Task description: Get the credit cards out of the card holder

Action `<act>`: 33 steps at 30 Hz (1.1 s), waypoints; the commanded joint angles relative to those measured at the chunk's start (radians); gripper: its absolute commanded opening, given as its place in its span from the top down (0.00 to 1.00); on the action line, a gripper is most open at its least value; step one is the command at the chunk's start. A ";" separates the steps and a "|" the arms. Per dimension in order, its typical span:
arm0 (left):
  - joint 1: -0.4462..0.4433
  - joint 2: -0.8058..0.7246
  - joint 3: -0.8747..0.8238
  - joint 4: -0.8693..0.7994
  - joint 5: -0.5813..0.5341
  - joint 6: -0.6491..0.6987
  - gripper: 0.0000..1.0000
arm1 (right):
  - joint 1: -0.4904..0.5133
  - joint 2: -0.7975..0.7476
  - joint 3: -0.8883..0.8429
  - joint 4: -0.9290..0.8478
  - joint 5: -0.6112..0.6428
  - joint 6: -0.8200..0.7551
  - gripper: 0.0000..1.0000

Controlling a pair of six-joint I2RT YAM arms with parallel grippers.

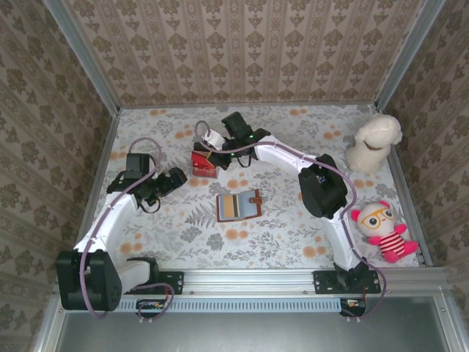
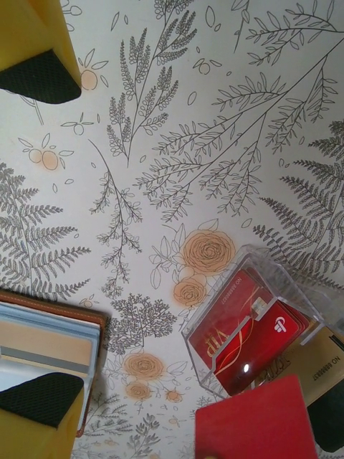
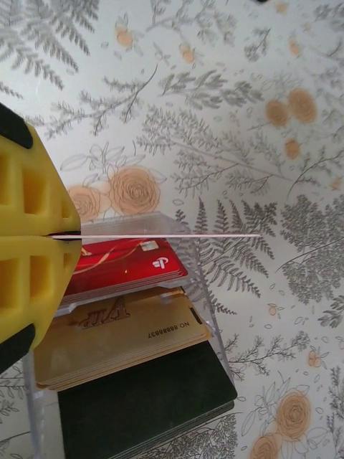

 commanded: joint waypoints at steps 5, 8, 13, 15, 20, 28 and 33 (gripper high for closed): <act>0.009 0.009 -0.009 -0.016 0.014 0.040 0.00 | 0.003 0.064 0.106 -0.109 0.018 -0.120 1.00; 0.009 0.009 -0.016 -0.010 0.017 0.040 0.00 | 0.003 0.080 0.118 -0.120 0.024 -0.128 1.00; 0.010 0.014 -0.022 -0.018 0.016 0.040 0.00 | 0.004 0.103 0.132 -0.109 0.056 -0.139 1.00; 0.010 0.014 -0.024 -0.021 0.015 0.042 0.00 | 0.004 0.113 0.148 -0.113 0.067 -0.143 1.00; 0.011 0.014 -0.028 -0.015 0.023 0.040 0.00 | 0.004 0.131 0.169 -0.140 0.049 -0.158 1.00; 0.010 0.012 -0.018 -0.021 0.025 0.054 0.00 | 0.004 0.142 0.172 -0.169 0.014 -0.184 0.92; 0.011 0.014 -0.013 -0.022 0.037 0.057 0.00 | 0.006 0.153 0.178 -0.157 0.058 -0.163 0.84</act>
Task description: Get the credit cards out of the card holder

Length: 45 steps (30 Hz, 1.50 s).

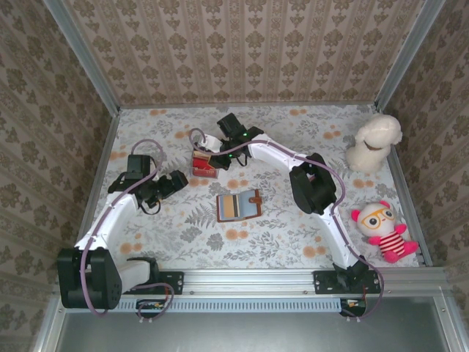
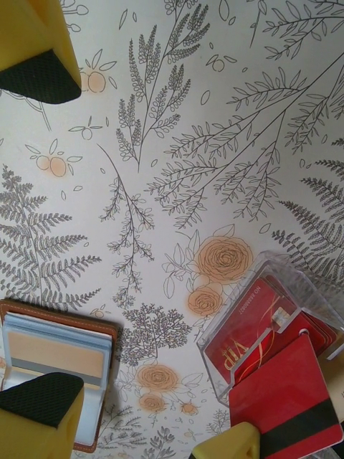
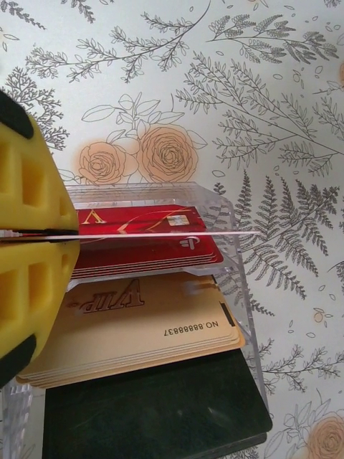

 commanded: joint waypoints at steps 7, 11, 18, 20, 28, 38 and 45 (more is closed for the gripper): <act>0.010 0.005 0.032 -0.042 0.029 0.047 0.00 | 0.031 -0.008 0.008 0.036 0.048 0.063 0.78; 0.008 0.004 0.039 -0.040 0.055 0.044 0.00 | 0.033 -0.064 -0.015 0.067 0.077 0.136 0.77; -0.008 0.001 0.010 -0.014 0.082 0.013 0.02 | 0.029 -0.270 -0.200 0.171 0.283 0.431 0.67; -0.021 -0.001 0.000 -0.005 0.094 0.000 0.03 | 0.029 -0.337 -0.279 0.175 0.344 0.534 0.65; -0.109 -0.003 -0.016 0.039 0.092 -0.023 0.05 | 0.020 -0.511 -0.481 -0.036 0.440 0.940 0.65; -0.354 0.095 -0.023 0.172 0.022 -0.138 0.18 | 0.035 -0.685 -0.854 0.144 0.205 1.264 0.65; -0.454 0.212 -0.009 0.251 -0.013 -0.224 0.45 | 0.086 -0.667 -0.881 0.141 0.205 1.317 0.72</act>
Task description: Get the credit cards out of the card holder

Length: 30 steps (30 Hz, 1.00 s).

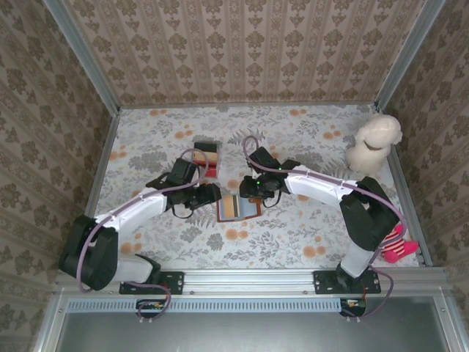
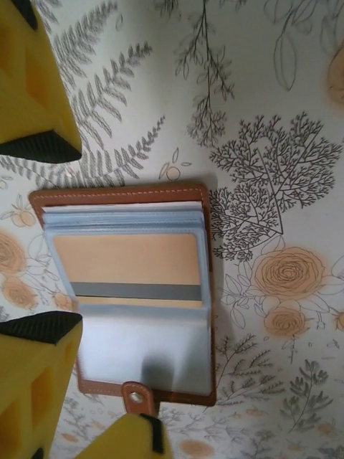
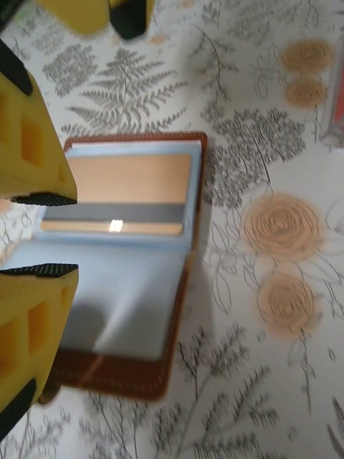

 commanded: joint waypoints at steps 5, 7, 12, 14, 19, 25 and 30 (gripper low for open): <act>-0.057 0.108 0.052 0.044 -0.068 -0.077 0.60 | 0.030 0.015 -0.001 0.039 -0.030 0.077 0.74; -0.072 0.128 0.064 0.045 -0.094 -0.094 0.65 | 0.029 0.031 0.003 0.044 -0.037 0.074 0.74; -0.103 0.144 0.058 0.085 -0.135 -0.139 0.73 | 0.029 0.073 0.013 0.057 -0.084 0.060 0.74; -0.104 0.154 0.048 0.104 -0.129 -0.152 0.77 | 0.027 0.093 0.017 0.058 -0.100 0.055 0.76; -0.105 0.193 0.032 0.137 -0.097 -0.167 0.85 | 0.023 0.125 0.015 0.066 -0.116 0.052 0.83; -0.106 0.214 -0.010 0.187 -0.077 -0.196 0.91 | 0.011 0.140 0.017 0.043 -0.106 0.024 0.83; -0.104 0.212 -0.032 0.170 -0.096 -0.199 0.91 | 0.002 0.159 0.012 0.041 -0.110 0.013 0.83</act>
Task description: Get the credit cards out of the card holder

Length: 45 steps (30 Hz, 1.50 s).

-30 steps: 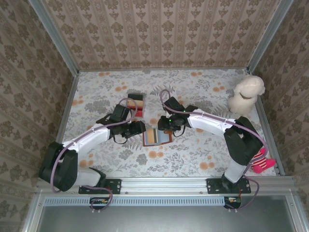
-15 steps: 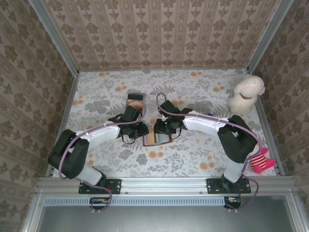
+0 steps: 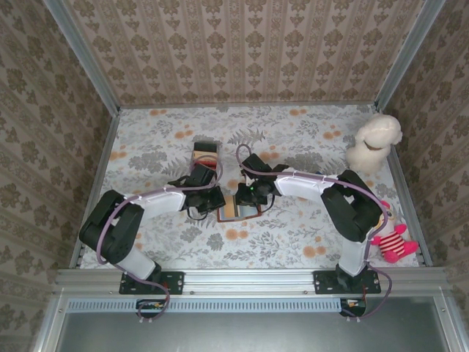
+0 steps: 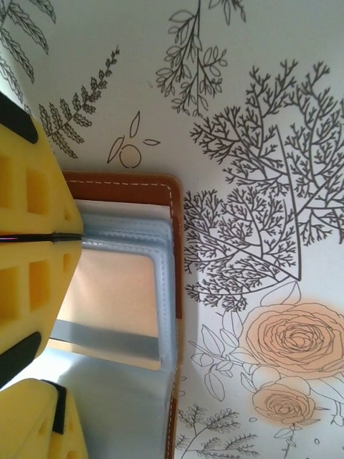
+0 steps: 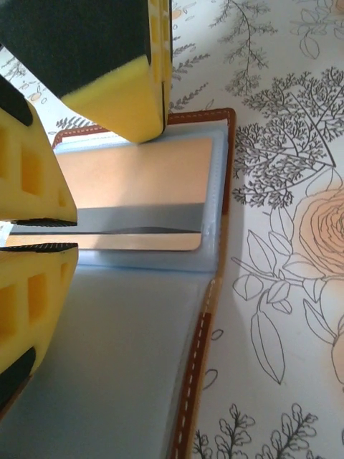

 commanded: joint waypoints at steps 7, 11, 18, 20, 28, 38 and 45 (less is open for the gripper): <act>-0.001 0.011 -0.061 -0.010 -0.015 -0.026 0.91 | -0.013 0.055 0.015 -0.008 -0.046 -0.014 0.83; -0.002 0.011 -0.073 -0.008 -0.014 -0.026 0.92 | -0.019 0.060 0.009 0.014 -0.075 -0.014 0.83; -0.002 0.013 -0.072 -0.009 -0.013 -0.017 0.92 | -0.029 0.070 0.001 0.055 -0.125 -0.015 0.83; -0.002 0.012 -0.073 -0.010 -0.012 -0.017 0.92 | -0.031 0.076 0.004 0.055 -0.126 -0.017 0.83; -0.002 0.008 -0.078 -0.013 -0.013 -0.015 0.92 | -0.038 0.076 -0.006 0.059 -0.130 -0.010 0.91; -0.002 -0.015 -0.050 -0.058 -0.012 0.015 0.86 | -0.072 0.012 -0.041 0.043 -0.126 -0.030 1.00; 0.004 -0.028 -0.043 -0.083 -0.020 0.034 0.84 | -0.092 -0.029 -0.075 0.041 -0.131 -0.040 1.00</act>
